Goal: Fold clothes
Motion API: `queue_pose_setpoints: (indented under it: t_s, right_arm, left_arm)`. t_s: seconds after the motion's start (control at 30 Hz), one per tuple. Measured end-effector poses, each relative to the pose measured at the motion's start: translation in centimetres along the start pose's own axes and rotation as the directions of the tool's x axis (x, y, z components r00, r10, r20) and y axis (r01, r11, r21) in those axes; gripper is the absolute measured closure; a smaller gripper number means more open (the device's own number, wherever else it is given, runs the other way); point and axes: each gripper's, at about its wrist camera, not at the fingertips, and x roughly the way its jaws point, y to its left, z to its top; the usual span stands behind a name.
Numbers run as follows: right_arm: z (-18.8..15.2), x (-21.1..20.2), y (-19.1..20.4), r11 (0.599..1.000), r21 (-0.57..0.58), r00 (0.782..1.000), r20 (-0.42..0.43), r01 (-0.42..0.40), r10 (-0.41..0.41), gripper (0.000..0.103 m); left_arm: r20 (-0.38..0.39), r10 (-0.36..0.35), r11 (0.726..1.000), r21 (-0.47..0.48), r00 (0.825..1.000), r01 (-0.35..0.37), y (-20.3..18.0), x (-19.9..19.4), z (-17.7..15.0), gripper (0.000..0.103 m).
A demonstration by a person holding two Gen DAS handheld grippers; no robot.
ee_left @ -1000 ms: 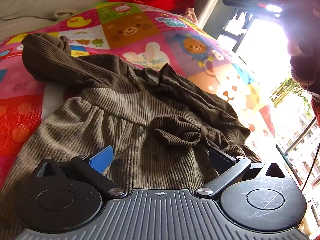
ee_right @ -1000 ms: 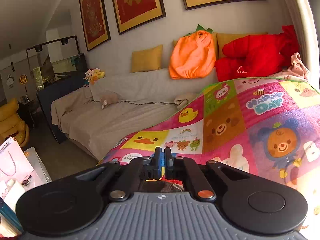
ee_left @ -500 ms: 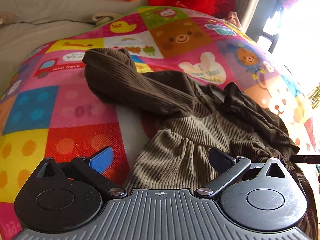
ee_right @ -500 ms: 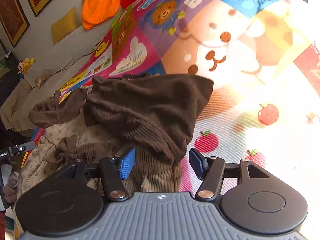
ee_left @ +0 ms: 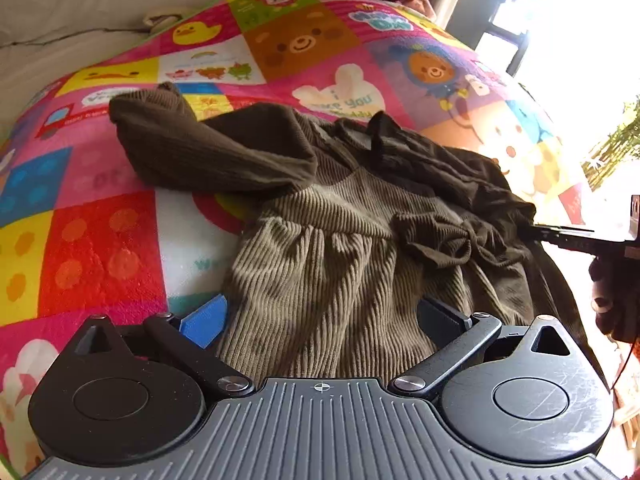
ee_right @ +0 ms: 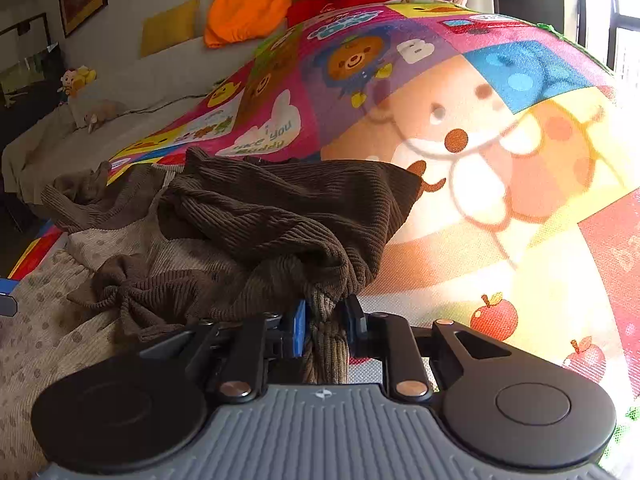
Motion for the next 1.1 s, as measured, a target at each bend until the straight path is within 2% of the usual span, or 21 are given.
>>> queue_pose_setpoints:
  t_s: [0.07,0.13,0.2,0.23,0.3,0.4,0.47,0.5,0.53,0.57,0.6,0.63,0.7,0.8,0.87,0.97,1.03,1.07,1.1]
  right_arm:
    - [-0.4,-0.6,0.0,1.0,-0.03,1.0,0.012,0.004,-0.004,0.076]
    - [-1.2,-1.5,0.1,1.0,-0.029,0.999,0.035,-0.008,0.009,0.072]
    - [-2.0,-2.2,0.1,0.999,0.001,0.997,0.063,-0.033,0.033,0.06]
    - [-2.3,-2.3,0.2,0.999,0.013,0.996,0.077,-0.037,0.035,0.058]
    - [-2.9,-2.6,0.4,0.998,0.036,0.994,0.104,-0.045,0.041,0.056]
    - [-3.4,-3.5,0.4,0.997,0.059,0.991,0.128,-0.054,0.046,0.048]
    - [-3.5,-4.4,0.2,0.997,0.06,0.989,0.144,-0.048,0.039,0.045]
    - [-3.5,-4.9,0.1,0.997,0.059,0.988,0.153,-0.043,0.033,0.043]
    - [-3.5,-5.5,-0.2,0.998,0.06,0.986,0.163,-0.035,0.025,0.042]
    - [-3.5,-6.0,-0.4,0.998,0.064,0.985,0.17,-0.03,0.018,0.039]
    - [-3.4,-6.4,-0.7,0.997,0.069,0.984,0.178,-0.024,0.011,0.038]
    - [-3.2,-6.6,-1.0,0.997,0.078,0.983,0.186,-0.018,0.003,0.037]
    - [-2.7,-6.8,-1.4,0.996,0.092,0.98,0.2,-0.01,-0.008,0.035]
    - [-1.5,-6.2,-1.3,0.994,0.101,0.975,0.221,-0.034,0.011,0.033]
    - [-0.6,-5.1,-0.7,0.992,0.099,0.973,0.224,-0.081,0.057,0.032]
    - [1.2,-2.2,0.7,0.981,0.101,0.969,0.205,-0.163,0.14,0.028]
    - [2.0,0.4,1.4,0.969,0.129,0.968,0.166,-0.21,0.188,0.024]
    - [2.3,1.8,1.7,0.962,0.15,0.968,0.144,-0.228,0.207,0.024]
    - [2.6,3.0,1.9,0.955,0.171,0.967,0.123,-0.242,0.223,0.022]
  left_arm:
    - [0.08,-0.025,0.999,-0.026,0.997,0.027,-0.6,-1.0,1.8,0.0]
    - [0.139,-0.094,0.992,-0.07,0.986,0.104,-1.4,-0.8,4.0,0.0]
    - [0.162,-0.155,0.981,-0.09,0.975,0.171,-2.9,1.4,6.2,0.0]
    - [0.164,-0.167,0.979,-0.088,0.972,0.183,-3.8,2.9,7.1,0.0]
    - [0.146,-0.153,0.984,-0.073,0.977,0.165,-5.8,7.0,8.7,0.0]
    - [0.091,-0.072,0.996,-0.043,0.993,0.076,-8.0,13.4,10.3,0.0]
    - [0.049,-0.052,0.998,-0.033,0.997,0.054,-8.7,16.5,10.3,0.011]
    - [0.03,-0.053,0.998,-0.026,0.998,0.053,-8.9,17.7,10.2,0.034]
    - [0.019,-0.047,0.999,-0.014,0.999,0.047,-9.1,18.5,10.0,0.051]
    - [0.016,-0.029,1.0,0.0,0.999,0.029,-9.4,18.9,9.8,0.052]
    - [0.026,-0.014,1.0,0.014,1.0,0.013,-9.5,18.8,9.6,0.066]
    - [0.052,-0.001,1.0,0.028,0.999,0.0,-9.5,18.2,9.5,0.075]
    - [0.108,0.014,0.999,0.028,0.994,-0.017,-9.0,16.5,9.5,0.079]
    - [0.147,0.086,0.995,0.031,0.985,-0.091,-7.7,14.5,9.4,0.089]
    - [0.116,0.123,0.99,0.059,0.986,-0.131,-6.7,14.5,9.0,0.088]
    - [0.084,0.131,0.988,0.07,0.988,-0.137,-5.0,14.5,8.1,0.082]
    - [0.113,0.099,0.993,0.049,0.989,-0.105,-4.1,12.6,8.1,0.062]
    - [0.155,0.104,0.992,0.054,0.982,-0.114,-3.7,11.1,8.3,0.056]
    - [0.203,0.13,0.987,0.066,0.97,-0.146,-3.4,9.6,8.5,0.046]
